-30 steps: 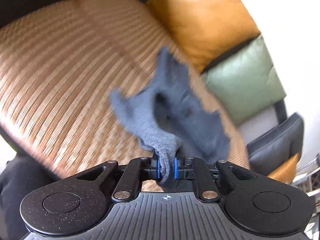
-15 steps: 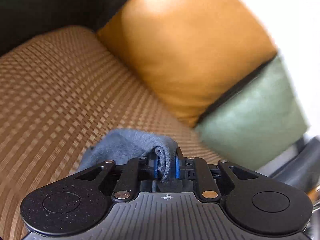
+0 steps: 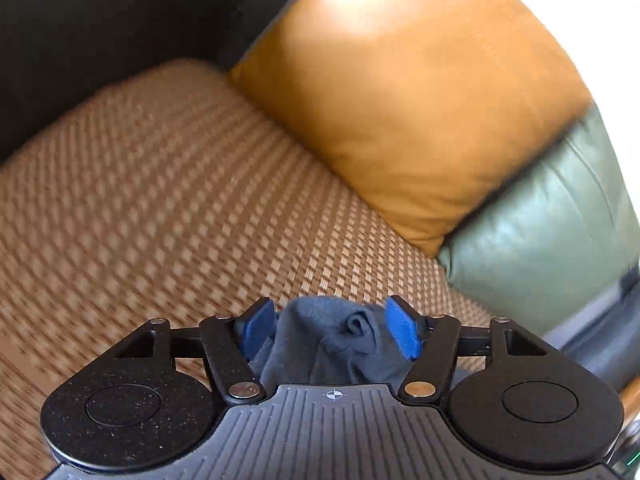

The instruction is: Fold clothes

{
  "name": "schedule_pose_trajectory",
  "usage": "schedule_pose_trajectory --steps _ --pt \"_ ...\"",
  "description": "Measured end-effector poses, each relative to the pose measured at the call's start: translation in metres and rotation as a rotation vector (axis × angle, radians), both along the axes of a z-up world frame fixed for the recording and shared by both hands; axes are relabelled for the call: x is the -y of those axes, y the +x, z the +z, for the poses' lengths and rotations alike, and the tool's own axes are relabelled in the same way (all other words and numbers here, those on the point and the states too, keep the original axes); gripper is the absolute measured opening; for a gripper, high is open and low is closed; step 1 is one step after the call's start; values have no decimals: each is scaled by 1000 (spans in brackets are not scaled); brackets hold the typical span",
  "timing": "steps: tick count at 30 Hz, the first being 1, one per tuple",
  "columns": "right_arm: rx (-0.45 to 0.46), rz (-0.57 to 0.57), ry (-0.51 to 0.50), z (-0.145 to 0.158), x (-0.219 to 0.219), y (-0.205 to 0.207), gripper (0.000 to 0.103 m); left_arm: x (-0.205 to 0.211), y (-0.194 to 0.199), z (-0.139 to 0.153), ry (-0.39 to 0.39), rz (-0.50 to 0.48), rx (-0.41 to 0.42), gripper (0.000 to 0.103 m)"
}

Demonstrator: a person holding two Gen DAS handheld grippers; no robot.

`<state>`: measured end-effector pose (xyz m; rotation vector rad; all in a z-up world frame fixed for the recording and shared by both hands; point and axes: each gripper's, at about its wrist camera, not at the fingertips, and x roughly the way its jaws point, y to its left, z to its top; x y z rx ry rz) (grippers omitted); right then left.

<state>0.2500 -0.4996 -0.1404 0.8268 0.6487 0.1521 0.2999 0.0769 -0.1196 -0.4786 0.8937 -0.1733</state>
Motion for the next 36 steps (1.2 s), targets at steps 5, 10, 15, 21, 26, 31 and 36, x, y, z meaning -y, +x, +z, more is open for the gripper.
schedule_pose_trajectory --steps 5,10,15,21,26,31,36 --pt "34 154 -338 21 -29 9 64 49 -10 18 422 -268 178 74" --pt "49 290 -561 17 -30 25 69 85 -20 8 626 -532 308 74" --pt "57 451 -687 6 -29 28 70 104 -13 -10 692 -646 317 74" --pt "59 547 -742 -5 -35 39 77 122 4 -23 702 -704 308 74" --pt "25 560 -634 -13 -38 50 24 121 21 -30 613 -678 226 17" --pt "102 506 -364 11 -14 34 13 82 26 -8 406 -571 205 12" --pt "-37 358 -388 -15 -5 48 13 80 52 -40 446 -467 115 13"
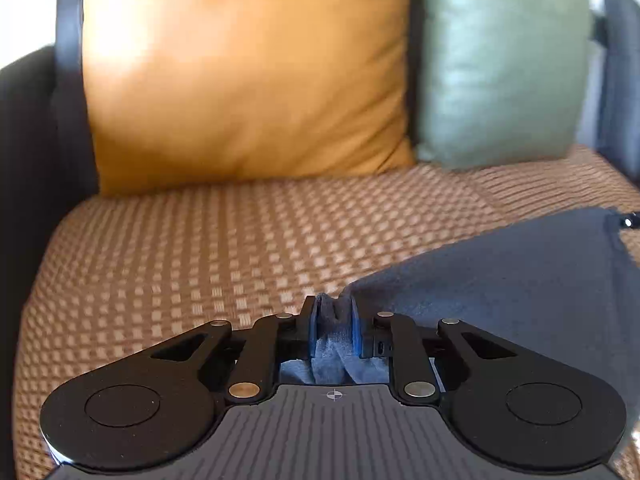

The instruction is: Fold clothes

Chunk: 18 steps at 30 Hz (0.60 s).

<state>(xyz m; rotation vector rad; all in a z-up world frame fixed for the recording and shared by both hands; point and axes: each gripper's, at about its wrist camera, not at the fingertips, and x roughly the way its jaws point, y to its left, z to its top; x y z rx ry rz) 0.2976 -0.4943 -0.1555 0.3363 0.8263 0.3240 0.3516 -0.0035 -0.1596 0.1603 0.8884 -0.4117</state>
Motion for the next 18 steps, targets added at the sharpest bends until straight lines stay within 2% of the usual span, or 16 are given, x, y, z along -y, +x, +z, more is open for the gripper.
schedule_pose_trajectory --steps 2,4,5,6,7,8,10,12,14,18 --pt "-52 -31 -22 -20 -5 8 13 8 8 -21 37 19 -19 17" --pt "-34 -62 18 -29 -2 7 13 12 7 -28 60 37 16 32" --pt "-23 -77 40 -34 0 7 13 13 7 -31 73 47 33 51" --pt "-17 -86 48 -36 1 7 12 14 7 -31 92 67 43 64" --pt "-14 -88 45 -36 1 7 13 13 7 -30 107 86 52 68" --pt "-13 -96 37 -33 1 8 16 7 4 -23 94 97 50 70" --pt "-1 -157 -30 -23 0 3 54 -4 -2 -8 68 121 46 70" --pt "31 -190 -53 -6 1 -12 56 -22 -16 11 26 162 51 74" --pt "55 -211 -10 13 6 -35 56 -44 -44 32 -29 205 60 74" --pt "77 -220 68 35 4 -89 59 -69 -116 45 -122 176 64 74"
